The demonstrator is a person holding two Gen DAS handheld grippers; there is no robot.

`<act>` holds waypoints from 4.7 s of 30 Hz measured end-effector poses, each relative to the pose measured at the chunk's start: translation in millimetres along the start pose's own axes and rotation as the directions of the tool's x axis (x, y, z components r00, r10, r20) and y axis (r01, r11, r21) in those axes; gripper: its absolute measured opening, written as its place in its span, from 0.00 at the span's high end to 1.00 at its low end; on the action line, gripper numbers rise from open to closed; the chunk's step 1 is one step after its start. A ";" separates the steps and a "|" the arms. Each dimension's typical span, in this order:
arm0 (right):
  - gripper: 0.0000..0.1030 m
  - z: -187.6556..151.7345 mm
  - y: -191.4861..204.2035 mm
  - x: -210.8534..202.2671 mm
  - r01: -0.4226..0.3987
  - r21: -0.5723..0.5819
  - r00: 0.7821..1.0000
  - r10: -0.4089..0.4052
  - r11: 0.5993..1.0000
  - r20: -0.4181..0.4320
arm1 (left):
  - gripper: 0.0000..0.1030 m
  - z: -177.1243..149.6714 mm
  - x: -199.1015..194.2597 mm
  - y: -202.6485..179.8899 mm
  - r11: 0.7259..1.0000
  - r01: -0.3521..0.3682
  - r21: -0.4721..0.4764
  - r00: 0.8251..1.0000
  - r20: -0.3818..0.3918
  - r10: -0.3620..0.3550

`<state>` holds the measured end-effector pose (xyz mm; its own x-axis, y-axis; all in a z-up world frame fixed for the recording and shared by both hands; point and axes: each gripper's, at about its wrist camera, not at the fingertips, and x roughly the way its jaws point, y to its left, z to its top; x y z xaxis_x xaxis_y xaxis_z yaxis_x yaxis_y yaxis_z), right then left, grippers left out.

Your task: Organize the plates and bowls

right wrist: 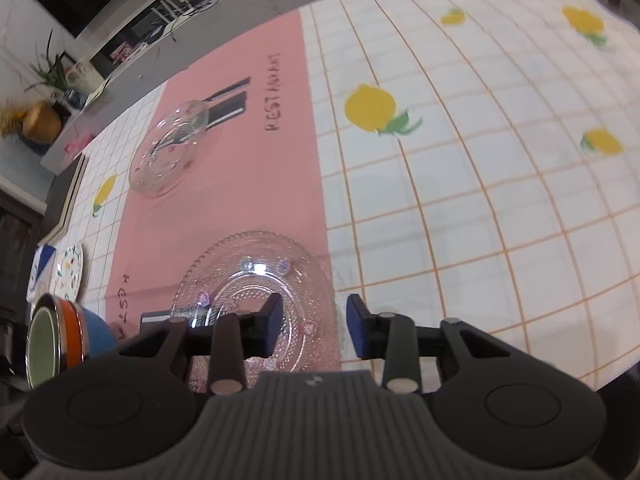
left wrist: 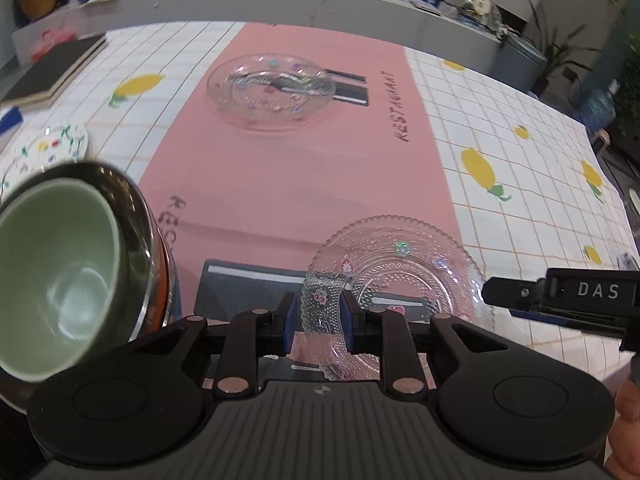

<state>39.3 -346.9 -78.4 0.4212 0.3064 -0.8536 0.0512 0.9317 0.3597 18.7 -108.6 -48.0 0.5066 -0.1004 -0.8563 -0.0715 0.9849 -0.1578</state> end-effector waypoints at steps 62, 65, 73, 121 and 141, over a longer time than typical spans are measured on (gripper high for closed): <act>0.65 53.9 326.6 194.5 -0.237 -0.232 0.893 0.117 0.944 -0.435 | 0.52 58.6 -12.5 366.3 0.840 0.044 -0.541 0.994 0.111 0.020; 0.66 56.7 324.4 203.4 -0.238 -0.213 0.882 0.119 0.948 -0.456 | 0.52 59.2 -3.6 373.5 0.828 0.061 -0.558 0.995 0.099 -0.006; 0.77 59.8 325.6 218.4 -0.262 -0.178 0.862 0.147 0.948 -0.484 | 0.66 59.5 15.0 379.7 0.825 0.072 -0.561 0.997 0.062 -0.044; 0.91 88.7 188.0 77.1 -0.343 0.009 0.912 0.335 0.939 -0.239 | 0.88 92.6 -45.1 233.9 0.907 0.191 -0.375 0.972 0.198 -0.122; 0.92 77.5 4.4 0.4 -0.285 0.206 0.950 0.304 0.936 -0.067 | 0.88 88.7 -21.6 70.7 0.950 0.276 -0.143 0.960 0.081 -0.267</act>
<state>109.8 -357.8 -48.0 0.3552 0.5878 -0.7269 0.1145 0.7443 0.6579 78.9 -24.2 3.0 0.5756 -0.3480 -0.7400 -0.0506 0.8880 -0.4570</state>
